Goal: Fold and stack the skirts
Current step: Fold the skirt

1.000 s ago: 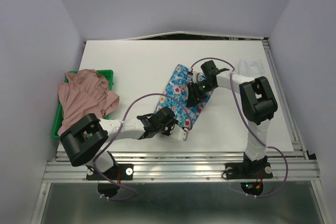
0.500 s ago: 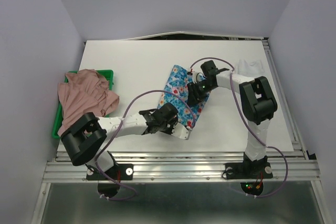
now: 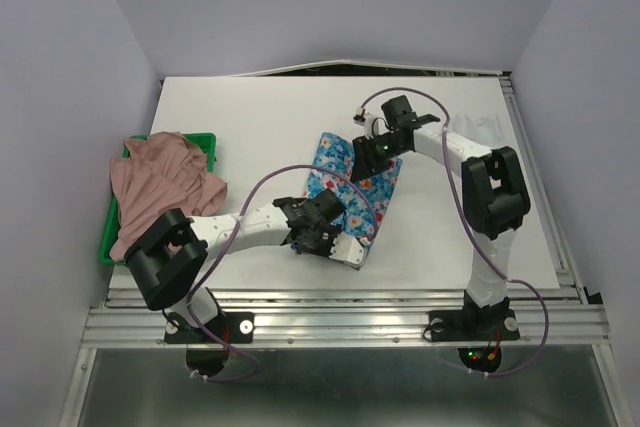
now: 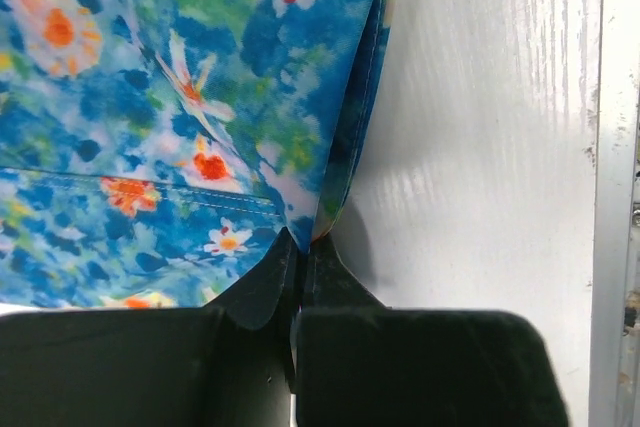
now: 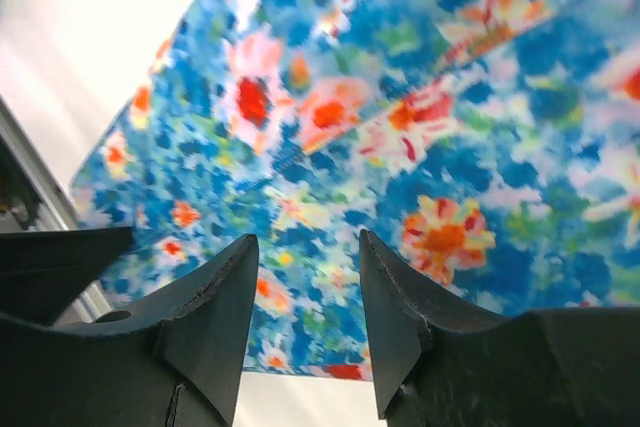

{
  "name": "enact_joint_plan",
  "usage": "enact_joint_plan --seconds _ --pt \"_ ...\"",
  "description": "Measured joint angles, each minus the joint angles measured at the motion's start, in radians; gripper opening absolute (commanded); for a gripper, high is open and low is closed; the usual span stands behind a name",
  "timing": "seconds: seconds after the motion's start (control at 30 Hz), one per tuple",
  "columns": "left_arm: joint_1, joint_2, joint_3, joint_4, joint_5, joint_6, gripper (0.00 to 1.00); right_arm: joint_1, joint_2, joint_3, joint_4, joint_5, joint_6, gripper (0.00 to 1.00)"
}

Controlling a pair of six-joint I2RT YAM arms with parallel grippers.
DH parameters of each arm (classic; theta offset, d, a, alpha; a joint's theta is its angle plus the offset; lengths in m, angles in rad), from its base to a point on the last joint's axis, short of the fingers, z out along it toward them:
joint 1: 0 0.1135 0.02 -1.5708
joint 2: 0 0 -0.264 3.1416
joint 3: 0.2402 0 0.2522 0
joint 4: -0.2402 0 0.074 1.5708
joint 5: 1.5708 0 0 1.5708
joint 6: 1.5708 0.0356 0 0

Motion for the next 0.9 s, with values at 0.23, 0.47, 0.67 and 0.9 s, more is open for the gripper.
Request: enact_joint_plan --seconds 0.23,0.47,0.67,0.9 --pt "0.001 0.101 0.036 -0.016 0.064 -0.057 0.00 0.025 -0.045 -0.064 0.008 -0.063 0.026 0.52" --pt "0.012 0.148 0.077 -0.032 0.142 -0.085 0.16 -0.056 -0.316 -0.291 -0.055 -0.016 0.106 0.71" --pt "0.038 0.184 0.114 -0.027 0.175 -0.142 0.29 -0.185 -0.521 -0.369 -0.080 0.049 0.212 0.84" --pt "0.070 0.285 0.233 -0.005 0.205 -0.245 0.41 -0.164 -0.536 -0.557 -0.035 0.055 0.392 0.88"
